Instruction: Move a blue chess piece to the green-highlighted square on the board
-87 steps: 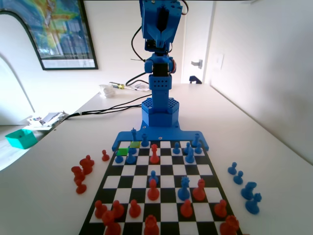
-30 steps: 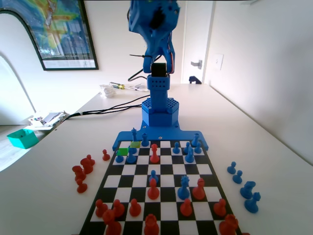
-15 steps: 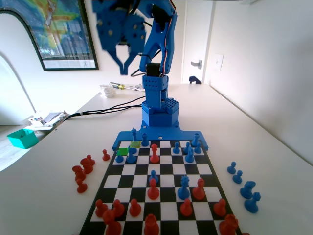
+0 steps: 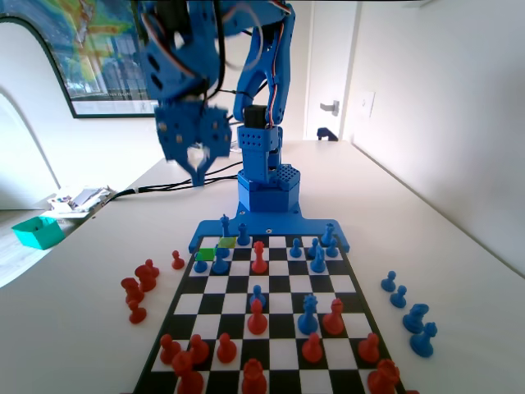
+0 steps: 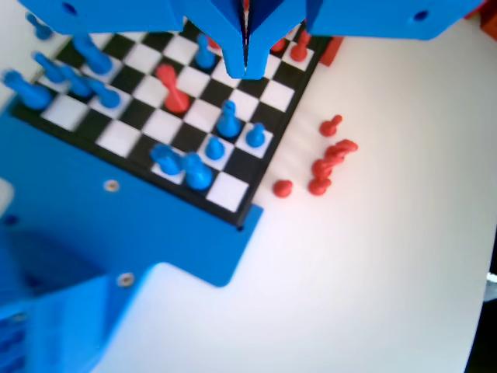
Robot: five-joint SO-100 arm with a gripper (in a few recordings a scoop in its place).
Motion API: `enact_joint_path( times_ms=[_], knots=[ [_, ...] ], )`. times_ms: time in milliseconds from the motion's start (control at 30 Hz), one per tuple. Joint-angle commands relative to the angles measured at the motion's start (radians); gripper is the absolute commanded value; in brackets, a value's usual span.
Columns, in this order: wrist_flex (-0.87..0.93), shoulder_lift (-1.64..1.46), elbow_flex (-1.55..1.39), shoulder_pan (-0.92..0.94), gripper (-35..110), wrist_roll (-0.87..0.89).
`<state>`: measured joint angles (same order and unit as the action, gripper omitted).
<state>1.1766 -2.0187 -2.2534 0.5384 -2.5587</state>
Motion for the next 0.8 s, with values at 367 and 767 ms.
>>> enact_joint_path(
  times_ms=[367, 767],
  knots=[
    [-0.204, -0.008, -0.152, 0.015, 9, 0.092],
    [-0.130, -0.012, -0.144, -0.026, 14, 0.227]
  ],
)
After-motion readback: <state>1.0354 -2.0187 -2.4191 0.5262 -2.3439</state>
